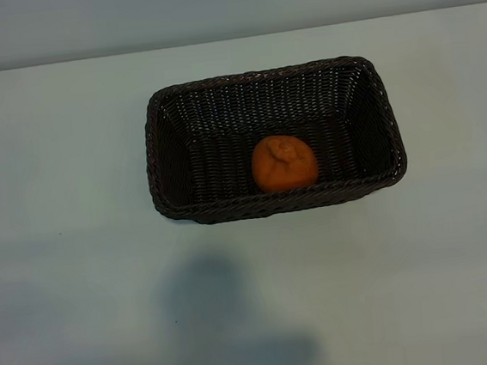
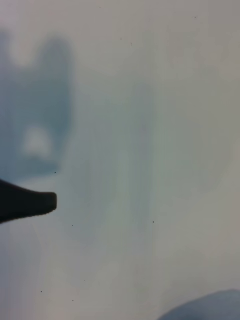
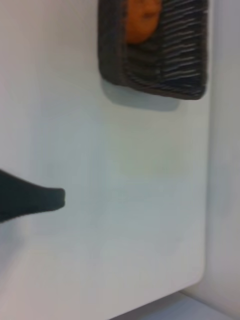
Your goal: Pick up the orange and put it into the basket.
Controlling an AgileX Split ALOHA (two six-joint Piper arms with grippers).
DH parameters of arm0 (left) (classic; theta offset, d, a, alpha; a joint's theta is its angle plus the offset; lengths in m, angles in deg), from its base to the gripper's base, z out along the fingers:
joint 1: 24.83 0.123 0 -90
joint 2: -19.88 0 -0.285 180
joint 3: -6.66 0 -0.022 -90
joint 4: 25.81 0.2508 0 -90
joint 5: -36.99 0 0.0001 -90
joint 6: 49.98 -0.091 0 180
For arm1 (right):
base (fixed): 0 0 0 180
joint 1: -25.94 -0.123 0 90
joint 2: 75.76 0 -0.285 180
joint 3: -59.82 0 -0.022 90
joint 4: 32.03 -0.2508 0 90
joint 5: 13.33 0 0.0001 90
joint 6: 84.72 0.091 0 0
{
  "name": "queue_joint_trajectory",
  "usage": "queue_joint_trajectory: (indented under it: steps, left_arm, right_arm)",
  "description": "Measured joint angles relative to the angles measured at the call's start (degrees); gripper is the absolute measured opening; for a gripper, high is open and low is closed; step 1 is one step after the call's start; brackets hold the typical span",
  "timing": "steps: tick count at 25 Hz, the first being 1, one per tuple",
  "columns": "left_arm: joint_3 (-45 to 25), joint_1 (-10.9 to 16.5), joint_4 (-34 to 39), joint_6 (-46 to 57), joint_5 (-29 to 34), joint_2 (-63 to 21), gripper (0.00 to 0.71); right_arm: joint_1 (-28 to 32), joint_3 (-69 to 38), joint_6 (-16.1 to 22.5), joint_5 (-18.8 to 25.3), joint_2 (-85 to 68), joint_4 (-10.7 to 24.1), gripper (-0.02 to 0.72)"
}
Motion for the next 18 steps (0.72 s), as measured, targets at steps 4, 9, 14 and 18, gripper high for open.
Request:
queue_joint_trajectory:
  steps: [4, 9, 14, 18]
  left_arm:
    - [0.0, 0.0, 0.0, 0.0, 0.0, 0.0, 0.568]
    - [0.0, 0.0, 0.0, 0.0, 0.0, 0.0, 0.568]
    - [0.0, 0.0, 0.0, 0.0, 0.0, 0.0, 0.568]
    - [0.0, 0.0, 0.0, 0.0, 0.0, 0.0, 0.567]
  right_arm:
    - [0.0, -2.6, -0.3, -0.2, 0.0, -1.0, 0.554]
    - [0.0, -6.7, -0.6, -0.2, 0.0, -1.6, 0.554]
    - [0.0, -8.3, -0.6, -0.5, 0.0, -1.9, 0.554]
    - [0.0, -8.3, 0.8, -0.7, 0.0, -1.6, 0.552]
